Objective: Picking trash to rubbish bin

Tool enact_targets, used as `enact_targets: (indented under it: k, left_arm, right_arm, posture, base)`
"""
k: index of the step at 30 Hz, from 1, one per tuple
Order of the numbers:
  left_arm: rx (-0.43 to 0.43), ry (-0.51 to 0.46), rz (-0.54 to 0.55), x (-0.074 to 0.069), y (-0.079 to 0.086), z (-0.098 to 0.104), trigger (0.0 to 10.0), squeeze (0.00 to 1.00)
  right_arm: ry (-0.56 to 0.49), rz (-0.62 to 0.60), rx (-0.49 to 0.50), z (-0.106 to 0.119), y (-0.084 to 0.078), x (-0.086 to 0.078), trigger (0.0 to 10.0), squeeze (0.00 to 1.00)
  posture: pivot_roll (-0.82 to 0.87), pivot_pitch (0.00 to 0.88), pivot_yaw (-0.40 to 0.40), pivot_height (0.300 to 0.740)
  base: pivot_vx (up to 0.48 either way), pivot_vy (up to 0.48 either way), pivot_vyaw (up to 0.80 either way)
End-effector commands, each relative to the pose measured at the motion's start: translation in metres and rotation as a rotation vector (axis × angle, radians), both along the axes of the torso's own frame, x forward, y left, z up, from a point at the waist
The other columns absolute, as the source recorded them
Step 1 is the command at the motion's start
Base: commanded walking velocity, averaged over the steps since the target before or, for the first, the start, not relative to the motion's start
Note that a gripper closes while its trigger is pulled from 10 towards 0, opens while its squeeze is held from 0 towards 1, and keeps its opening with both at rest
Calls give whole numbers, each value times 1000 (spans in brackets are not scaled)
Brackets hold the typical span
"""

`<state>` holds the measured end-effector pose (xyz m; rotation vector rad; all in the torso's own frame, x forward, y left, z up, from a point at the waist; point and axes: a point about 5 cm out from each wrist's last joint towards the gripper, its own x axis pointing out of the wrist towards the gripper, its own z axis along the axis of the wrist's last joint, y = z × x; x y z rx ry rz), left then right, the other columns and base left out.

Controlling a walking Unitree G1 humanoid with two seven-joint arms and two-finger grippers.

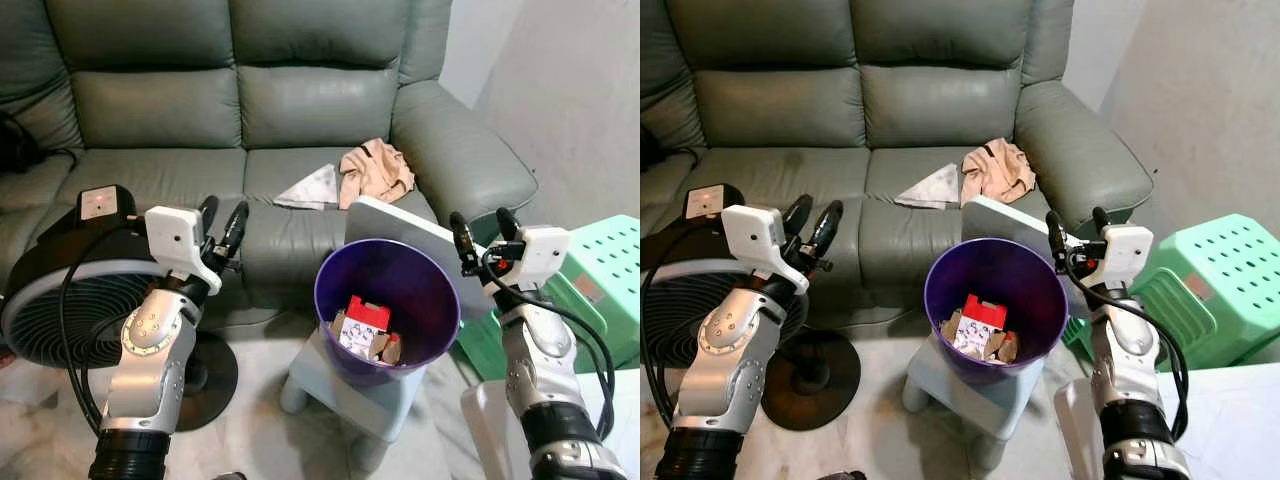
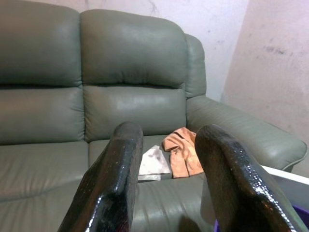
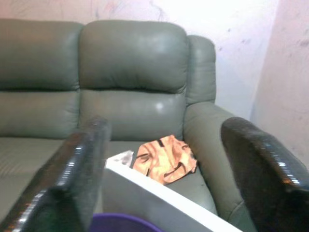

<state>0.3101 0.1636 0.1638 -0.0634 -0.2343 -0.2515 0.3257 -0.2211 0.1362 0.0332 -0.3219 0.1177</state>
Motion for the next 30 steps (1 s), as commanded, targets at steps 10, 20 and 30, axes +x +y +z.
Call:
enact_targets:
  k: [10,20,30]
  left_arm:
    - [-19,-16,55,19,9,6,10000,0]
    - [-35,-10,79,21,12,-1,10000,0]
    - [-50,14,80,24,14,-5,10000,0]
  right_arm:
    - [-49,-54,44,7,-2,-20,10000,588]
    - [-17,-51,66,-2,10,-30,10000,0]
    - [-1,-53,67,-2,12,-28,10000,0]
  posture:
    - [-25,52,-43,740]
    - [-29,33,-35,740]
    - [-26,32,-37,740]
  base:
    - [0,0,0]
    - [0,0,0]
    - [0,0,0]
